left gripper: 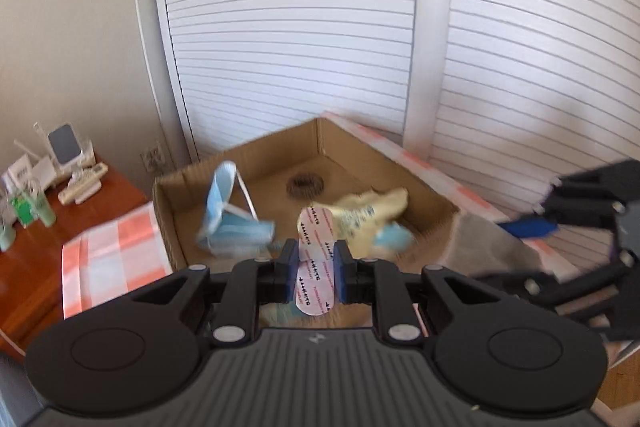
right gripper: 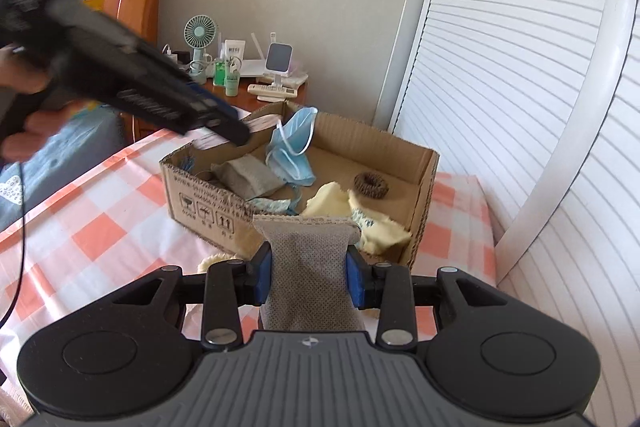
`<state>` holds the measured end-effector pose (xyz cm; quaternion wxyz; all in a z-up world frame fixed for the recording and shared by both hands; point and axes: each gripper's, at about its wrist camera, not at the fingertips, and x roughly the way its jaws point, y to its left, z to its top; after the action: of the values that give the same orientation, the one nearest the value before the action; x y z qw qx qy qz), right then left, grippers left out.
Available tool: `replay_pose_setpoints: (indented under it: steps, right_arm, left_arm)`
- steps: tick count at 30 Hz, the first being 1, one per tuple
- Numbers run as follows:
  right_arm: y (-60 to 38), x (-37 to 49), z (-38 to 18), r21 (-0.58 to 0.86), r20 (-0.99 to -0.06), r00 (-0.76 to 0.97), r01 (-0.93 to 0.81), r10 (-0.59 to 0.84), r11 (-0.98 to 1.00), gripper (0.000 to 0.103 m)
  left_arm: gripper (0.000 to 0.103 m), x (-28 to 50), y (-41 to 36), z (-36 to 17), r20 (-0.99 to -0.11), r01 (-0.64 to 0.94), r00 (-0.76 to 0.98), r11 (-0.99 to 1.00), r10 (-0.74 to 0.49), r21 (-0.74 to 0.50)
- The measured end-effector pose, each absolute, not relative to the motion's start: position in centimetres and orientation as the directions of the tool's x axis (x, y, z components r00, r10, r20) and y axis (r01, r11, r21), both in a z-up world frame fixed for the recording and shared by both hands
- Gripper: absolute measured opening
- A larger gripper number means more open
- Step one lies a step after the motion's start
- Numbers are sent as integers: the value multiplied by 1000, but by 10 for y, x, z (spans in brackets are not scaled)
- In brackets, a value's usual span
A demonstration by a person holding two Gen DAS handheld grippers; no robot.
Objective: Organize soft objects
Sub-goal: 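Drop the strip into the box with left gripper while right lowers the felt pad in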
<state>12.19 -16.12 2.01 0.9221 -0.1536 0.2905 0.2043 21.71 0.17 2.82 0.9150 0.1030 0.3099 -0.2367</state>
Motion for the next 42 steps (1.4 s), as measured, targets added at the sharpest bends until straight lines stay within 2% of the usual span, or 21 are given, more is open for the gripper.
replay_pose_setpoints:
  steps: [2,4,5,12,15,18,23,30,34,35,37,38,39,42]
  right_arm:
    - [-163,125,22,-168,-595,753,-458,280,873,41]
    - [-164,129,23,-169,-594,757,-449,273,877,41]
    - [-165,129,24,-167,-595,757,-445,270,880,41]
    - [-172,142,23,-147,-602,755,-426,261,893,41]
    - [-174,152,24,-132,-606,752,-417,259,899,41]
    - [-173,162,25,-130,-604,756,-405,252,905,41]
    - [-171,184,30,-103,-607,752,-395,257,913,41]
    - [-158,216,36,-119,-609,754,-392,245,912,42]
    - [-149,247,41,-138,-609,760,-382,226,914,42]
    - [-146,255,43,-144,-606,766,-372,215,917,43]
    - [-142,273,44,-139,-610,769,-340,190,930,59]
    - [-141,279,43,-138,-615,767,-333,183,933,74]
    - [-139,282,43,-140,-611,771,-330,180,934,84]
    - [-137,280,40,-145,-605,776,-328,179,934,96]
  left_arm:
    - [38,238,-5,28,-603,480,714,876,-355,53]
    - [89,254,-10,24,-593,458,733,886,-334,67]
    - [95,260,-11,21,-587,439,746,895,-314,78]
    - [96,243,5,10,-588,380,765,922,-263,81]
    - [103,217,15,15,-574,358,781,929,-246,90]
    - [103,193,24,18,-577,351,780,933,-243,81]
    - [102,164,41,12,-601,294,763,956,-240,-9]
    - [102,134,48,-4,-621,141,775,990,-114,-4]
    - [102,120,49,-2,-602,124,791,992,-110,-18]
    - [102,118,48,-1,-601,124,792,992,-109,-17]
    - [102,115,46,-1,-598,122,795,993,-100,-5]
    - [102,114,45,-1,-598,125,795,992,-102,-3]
    - [102,113,44,-2,-601,129,792,992,-105,-4]
    - [102,112,42,-5,-613,131,783,991,-102,2]
